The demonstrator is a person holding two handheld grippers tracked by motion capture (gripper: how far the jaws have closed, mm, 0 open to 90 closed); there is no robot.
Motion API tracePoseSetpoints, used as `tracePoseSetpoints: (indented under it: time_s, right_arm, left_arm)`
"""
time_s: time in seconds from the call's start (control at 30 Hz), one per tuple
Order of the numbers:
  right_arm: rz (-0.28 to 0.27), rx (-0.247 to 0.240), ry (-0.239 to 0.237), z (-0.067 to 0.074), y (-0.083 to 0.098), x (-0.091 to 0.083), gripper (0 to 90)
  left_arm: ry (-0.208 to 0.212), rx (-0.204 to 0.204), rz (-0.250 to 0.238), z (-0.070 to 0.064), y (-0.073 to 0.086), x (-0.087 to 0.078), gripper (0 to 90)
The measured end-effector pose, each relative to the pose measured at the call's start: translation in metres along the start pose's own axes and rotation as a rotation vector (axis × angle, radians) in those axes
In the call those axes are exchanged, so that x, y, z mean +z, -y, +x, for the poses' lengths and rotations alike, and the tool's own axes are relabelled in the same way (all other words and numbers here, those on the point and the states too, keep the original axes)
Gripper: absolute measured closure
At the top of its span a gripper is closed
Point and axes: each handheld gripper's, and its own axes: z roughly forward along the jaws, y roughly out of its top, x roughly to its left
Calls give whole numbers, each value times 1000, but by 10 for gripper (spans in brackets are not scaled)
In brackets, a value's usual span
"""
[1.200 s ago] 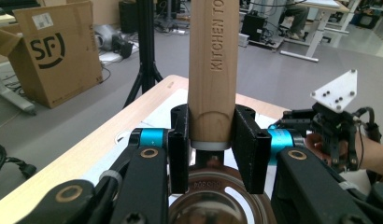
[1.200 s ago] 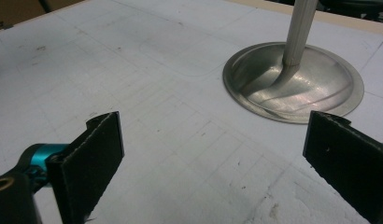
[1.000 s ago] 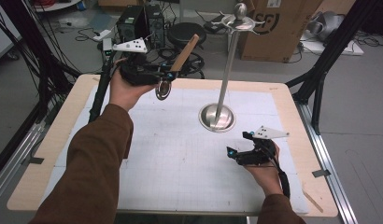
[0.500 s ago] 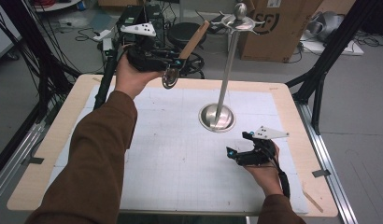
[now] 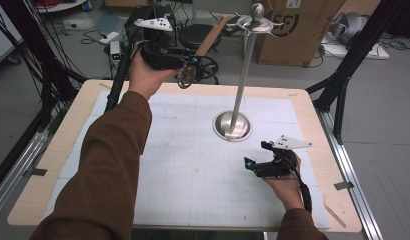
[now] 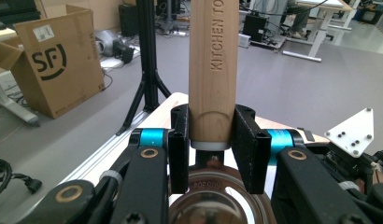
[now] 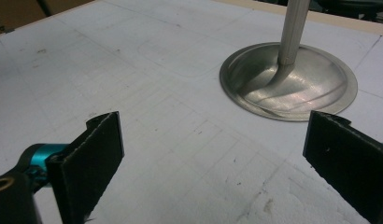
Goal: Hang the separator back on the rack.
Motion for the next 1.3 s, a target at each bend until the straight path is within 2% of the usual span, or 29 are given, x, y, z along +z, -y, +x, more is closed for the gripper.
tracePoseSetpoints:
  time_s: [0.37, 1.3]
  right_arm:
    - [2, -3, 3, 0, 0, 0, 40]
    - [-3, -11, 3, 0, 0, 0, 40]
  left_arm:
    - [10, -4, -6, 4, 0, 6, 691]
    - [41, 12, 28, -6, 1, 27, 691]
